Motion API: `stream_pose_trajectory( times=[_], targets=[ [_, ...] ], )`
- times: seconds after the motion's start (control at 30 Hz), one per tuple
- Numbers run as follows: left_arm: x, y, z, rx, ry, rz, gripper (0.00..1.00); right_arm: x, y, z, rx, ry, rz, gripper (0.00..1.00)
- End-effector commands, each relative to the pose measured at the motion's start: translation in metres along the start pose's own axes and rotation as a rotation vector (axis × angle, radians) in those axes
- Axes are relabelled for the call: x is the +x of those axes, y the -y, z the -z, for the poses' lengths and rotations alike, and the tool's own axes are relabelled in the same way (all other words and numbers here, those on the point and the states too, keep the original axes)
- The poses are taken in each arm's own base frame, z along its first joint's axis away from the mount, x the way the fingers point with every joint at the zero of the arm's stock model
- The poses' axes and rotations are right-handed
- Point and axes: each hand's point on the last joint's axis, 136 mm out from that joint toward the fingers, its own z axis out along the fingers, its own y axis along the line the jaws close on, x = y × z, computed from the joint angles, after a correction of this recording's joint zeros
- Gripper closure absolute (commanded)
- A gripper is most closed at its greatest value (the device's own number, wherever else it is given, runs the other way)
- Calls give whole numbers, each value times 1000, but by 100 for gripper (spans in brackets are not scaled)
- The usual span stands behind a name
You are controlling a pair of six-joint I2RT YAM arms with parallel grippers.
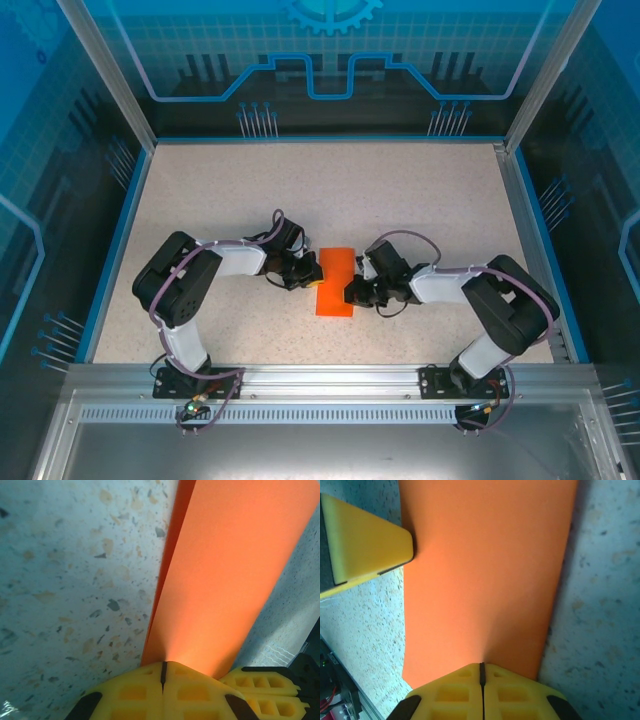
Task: Fold a paper plane with a square sheet of paper (pick it up from the middle)
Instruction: Fold the square sheet of paper in half at the center of the table.
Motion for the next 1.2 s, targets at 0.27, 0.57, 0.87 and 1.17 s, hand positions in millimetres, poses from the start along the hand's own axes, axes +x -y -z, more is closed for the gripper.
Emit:
stream_pose_trajectory(
  times=[0.27, 0.57, 0.87, 1.17],
  targets=[
    [48, -133, -10, -459, -81, 188, 100, 83, 44, 15, 151, -257, -8, 95],
    [46, -132, -10, -457, -76, 184, 100, 82, 34, 25, 146, -251, 49, 93],
    [38, -121, -8, -445, -61, 148, 100, 31, -19, 36, 28, -54, 129, 92],
    [25, -92, -2, -383, -43, 68, 100, 34, -7, 7, 93, -94, 121, 93]
  ],
)
